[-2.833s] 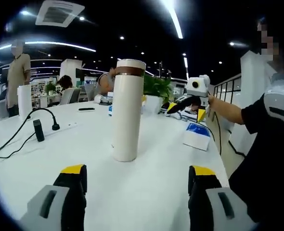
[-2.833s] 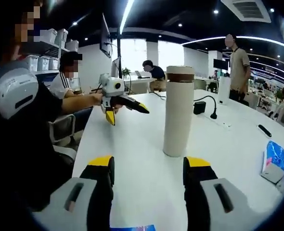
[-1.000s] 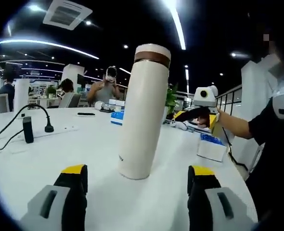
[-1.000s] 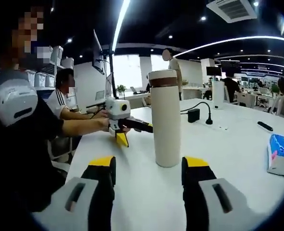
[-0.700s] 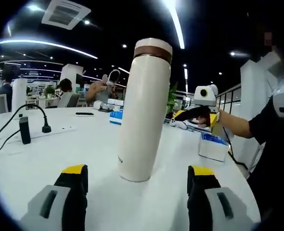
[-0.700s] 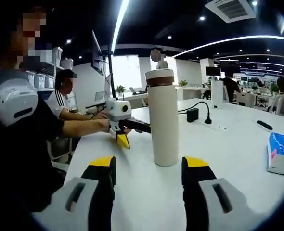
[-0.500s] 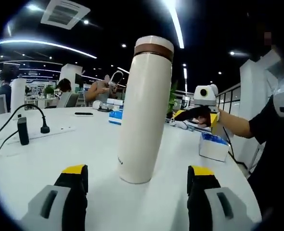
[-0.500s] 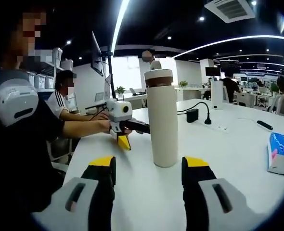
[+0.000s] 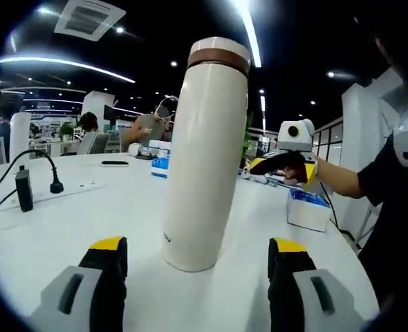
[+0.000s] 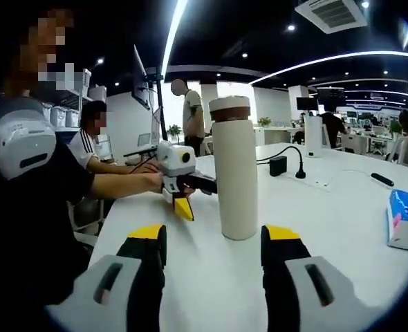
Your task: Grasp the water cup twist off the cup lid place the cup lid on the table
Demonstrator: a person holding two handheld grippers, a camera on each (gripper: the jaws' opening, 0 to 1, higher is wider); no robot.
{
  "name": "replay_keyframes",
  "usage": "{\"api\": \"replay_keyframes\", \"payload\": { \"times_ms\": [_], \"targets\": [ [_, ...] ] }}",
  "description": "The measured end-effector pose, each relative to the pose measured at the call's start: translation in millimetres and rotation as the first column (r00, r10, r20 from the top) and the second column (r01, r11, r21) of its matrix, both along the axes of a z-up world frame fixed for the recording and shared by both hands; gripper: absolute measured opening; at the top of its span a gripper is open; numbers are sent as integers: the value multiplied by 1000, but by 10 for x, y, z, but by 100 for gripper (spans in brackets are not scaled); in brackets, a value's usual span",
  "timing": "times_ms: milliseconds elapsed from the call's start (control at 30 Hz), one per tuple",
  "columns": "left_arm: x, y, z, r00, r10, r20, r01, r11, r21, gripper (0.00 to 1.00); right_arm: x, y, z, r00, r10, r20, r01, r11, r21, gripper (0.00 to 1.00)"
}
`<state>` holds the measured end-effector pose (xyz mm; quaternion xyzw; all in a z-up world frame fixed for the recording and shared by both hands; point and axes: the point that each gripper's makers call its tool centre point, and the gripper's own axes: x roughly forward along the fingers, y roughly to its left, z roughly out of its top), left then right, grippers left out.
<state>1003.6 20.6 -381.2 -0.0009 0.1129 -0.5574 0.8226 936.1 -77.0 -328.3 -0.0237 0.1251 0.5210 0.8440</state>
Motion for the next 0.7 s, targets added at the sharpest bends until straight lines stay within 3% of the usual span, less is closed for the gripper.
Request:
{"api": "replay_keyframes", "payload": {
  "times_ms": [333,533,700],
  "targets": [
    [-8,-210,-25,999,-29,21,29,999,18,78,5,-49,-23,1000,-11,-1,11,1000,18,57],
    [89,-262,-33,998,-41,37,40,999,19,72,15,-79,-46,1000,-17,-14,17,999,35,57],
    [136,-318,-47,998,-47,45,46,999,30,71,53,-110,45,1000,-30,-7,30,998,57,56]
  ]
}}
